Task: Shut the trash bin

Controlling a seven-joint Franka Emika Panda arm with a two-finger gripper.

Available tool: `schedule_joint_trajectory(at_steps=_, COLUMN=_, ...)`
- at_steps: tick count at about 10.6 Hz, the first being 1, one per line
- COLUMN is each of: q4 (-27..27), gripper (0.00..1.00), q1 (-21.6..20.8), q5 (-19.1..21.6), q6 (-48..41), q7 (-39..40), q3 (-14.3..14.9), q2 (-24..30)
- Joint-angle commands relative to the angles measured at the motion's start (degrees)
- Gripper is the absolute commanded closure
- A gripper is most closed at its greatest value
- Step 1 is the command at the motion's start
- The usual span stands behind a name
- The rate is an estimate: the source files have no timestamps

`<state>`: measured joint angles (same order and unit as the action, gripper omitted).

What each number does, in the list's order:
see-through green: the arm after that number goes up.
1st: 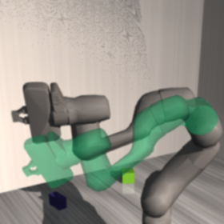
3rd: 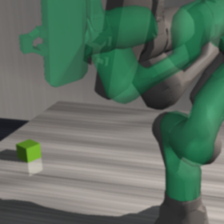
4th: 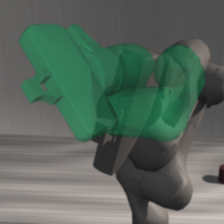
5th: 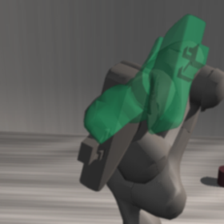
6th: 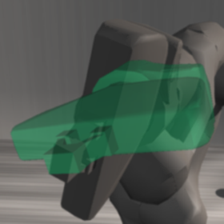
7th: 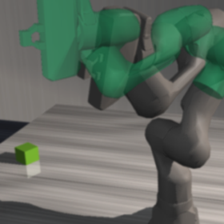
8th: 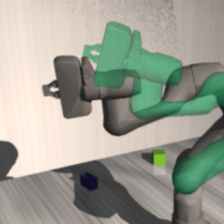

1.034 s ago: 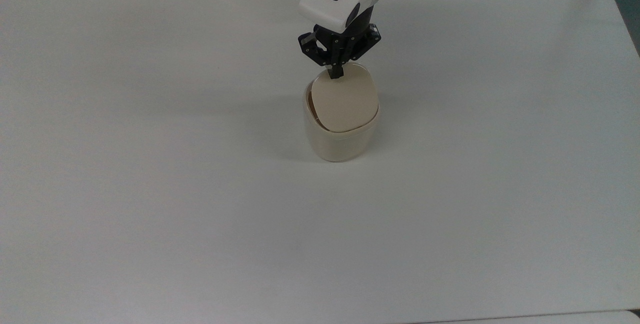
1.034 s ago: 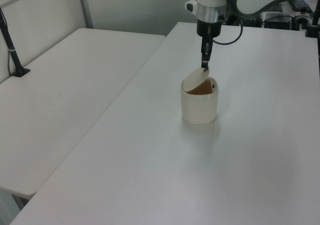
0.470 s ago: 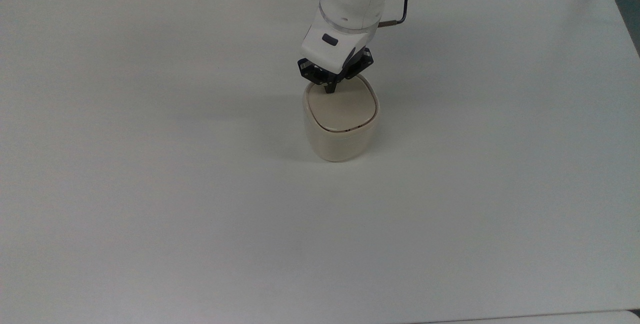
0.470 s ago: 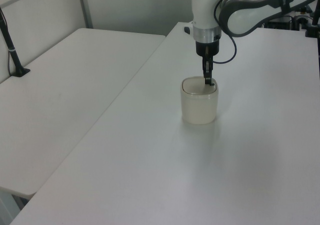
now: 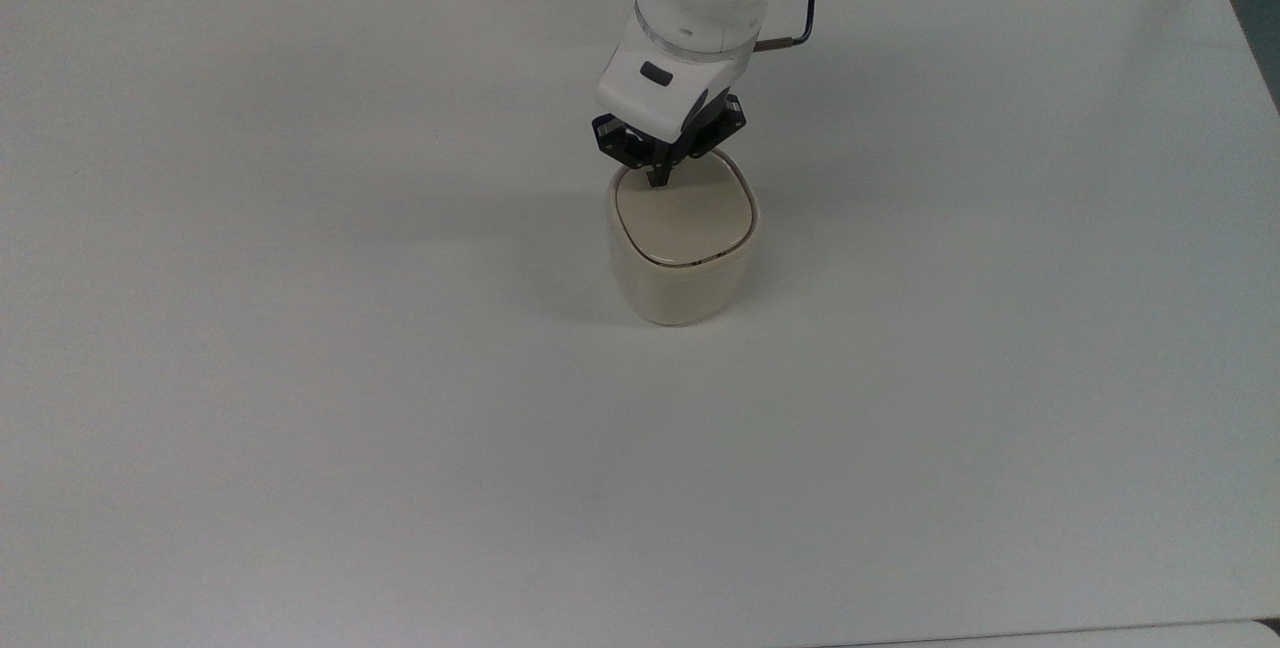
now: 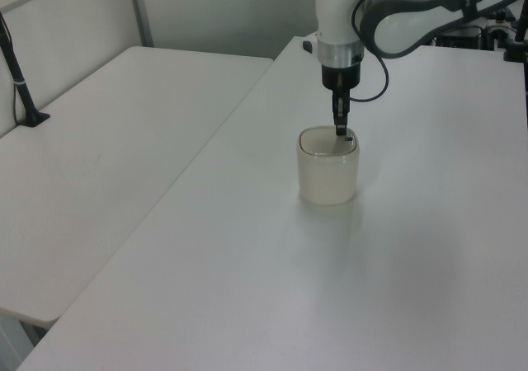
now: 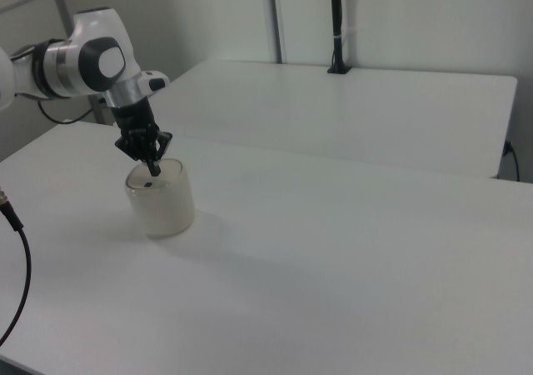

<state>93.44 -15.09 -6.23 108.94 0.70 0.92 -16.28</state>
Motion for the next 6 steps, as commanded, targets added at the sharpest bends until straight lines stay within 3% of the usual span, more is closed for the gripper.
schedule_joint_trajectory(at_steps=1, q4=0.78, gripper=0.98, q1=0.5, q5=-0.01, q6=-6.61, q7=-0.35, q3=1.1, q2=7.37)
schedule_joint_trajectory(at_steps=3, q4=0.86, gripper=0.97, q1=3.65, q5=-0.01, q6=-11.97, q7=-2.36, q3=1.1, q2=12.56)
schedule_joint_trajectory(at_steps=6, q4=1.22, gripper=0.87, q1=7.87, q5=0.08, q6=-16.46, q7=-2.46, q3=1.1, q2=17.5)
